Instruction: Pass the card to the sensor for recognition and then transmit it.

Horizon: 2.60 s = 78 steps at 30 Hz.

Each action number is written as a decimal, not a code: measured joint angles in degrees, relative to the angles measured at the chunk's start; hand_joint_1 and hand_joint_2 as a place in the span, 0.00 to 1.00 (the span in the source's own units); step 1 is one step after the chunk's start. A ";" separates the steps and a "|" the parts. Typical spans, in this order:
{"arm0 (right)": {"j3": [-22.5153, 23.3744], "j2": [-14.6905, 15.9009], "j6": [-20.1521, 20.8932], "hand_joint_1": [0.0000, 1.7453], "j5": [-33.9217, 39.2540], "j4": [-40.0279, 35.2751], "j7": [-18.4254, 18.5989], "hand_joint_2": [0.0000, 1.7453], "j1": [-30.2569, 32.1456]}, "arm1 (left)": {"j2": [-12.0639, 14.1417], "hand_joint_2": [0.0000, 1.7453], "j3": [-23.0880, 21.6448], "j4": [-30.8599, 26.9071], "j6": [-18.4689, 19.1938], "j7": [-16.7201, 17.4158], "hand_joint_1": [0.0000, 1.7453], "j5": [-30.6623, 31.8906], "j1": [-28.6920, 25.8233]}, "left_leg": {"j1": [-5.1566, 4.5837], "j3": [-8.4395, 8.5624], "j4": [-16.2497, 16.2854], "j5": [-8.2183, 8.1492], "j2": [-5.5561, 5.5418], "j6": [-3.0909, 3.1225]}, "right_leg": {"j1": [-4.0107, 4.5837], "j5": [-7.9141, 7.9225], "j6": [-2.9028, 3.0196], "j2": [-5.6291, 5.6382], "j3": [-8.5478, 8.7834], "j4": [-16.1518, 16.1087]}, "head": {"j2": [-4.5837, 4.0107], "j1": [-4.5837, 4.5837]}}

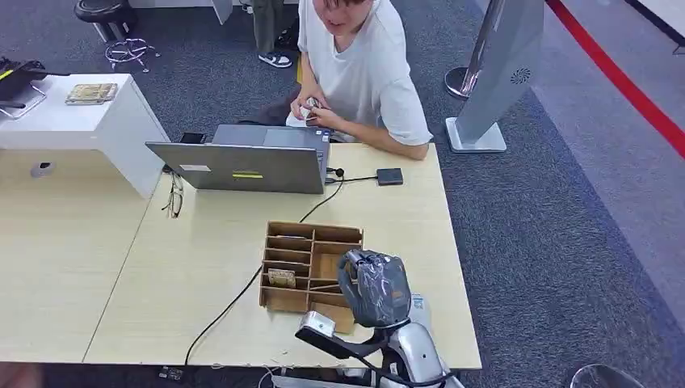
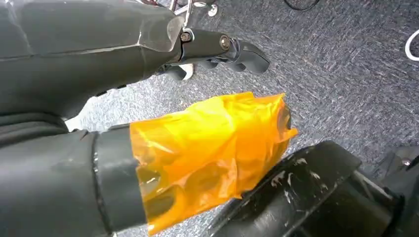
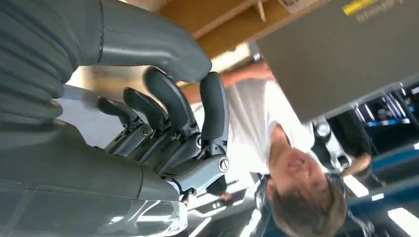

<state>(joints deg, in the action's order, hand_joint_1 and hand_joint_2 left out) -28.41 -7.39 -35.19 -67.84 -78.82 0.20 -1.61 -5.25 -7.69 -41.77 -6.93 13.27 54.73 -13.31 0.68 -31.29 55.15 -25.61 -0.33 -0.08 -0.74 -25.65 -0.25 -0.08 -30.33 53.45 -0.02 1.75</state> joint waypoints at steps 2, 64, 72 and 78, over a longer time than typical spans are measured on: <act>0.00 0.04 -0.35 0.99 0.37 -1.68 -0.48 1.00 0.26 | -0.02 0.00 0.26 0.00 -0.02 -0.20 0.00 0.18 0.00 | 0.00 0.00 0.00 0.00 0.00 0.00 | 0.00 0.00 0.00 0.00 0.00 0.00 | 0.00 -0.02; -5.47 0.42 -0.20 0.00 3.56 -4.61 -4.81 1.00 -2.05 | -0.07 0.00 1.27 0.07 0.22 -1.40 0.00 0.79 2.05 | 0.00 -0.03 0.00 0.00 -0.01 0.00 | 0.00 0.00 0.00 -0.01 -0.01 0.00 | 0.00 0.00; -8.31 0.48 0.18 0.00 3.87 -1.79 -4.50 1.00 -3.93 | -0.07 0.00 1.16 0.44 0.31 -1.70 0.00 0.39 3.18 | 0.00 -0.06 0.00 0.00 -0.04 0.00 | 0.00 -0.01 -0.01 -0.03 -0.02 0.00 | 0.00 0.00; -9.90 0.48 0.22 0.00 3.85 1.71 -3.50 1.00 -5.63 | -0.04 0.00 0.96 1.49 0.31 -1.88 0.00 0.02 4.35 | 0.00 -0.06 0.00 0.00 -0.02 0.00 | 0.00 -0.01 -0.01 -0.02 -0.03 0.00 | 0.00 0.00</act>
<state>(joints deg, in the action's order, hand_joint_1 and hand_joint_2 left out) -38.32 -6.91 -34.97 -64.00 -77.11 -3.30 -7.24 -5.29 -6.73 -40.28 -6.62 11.39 54.75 -8.97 0.68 -31.36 55.14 -25.61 -0.35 -0.08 -0.74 -25.66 -0.26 -0.09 -30.36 53.45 -0.02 1.75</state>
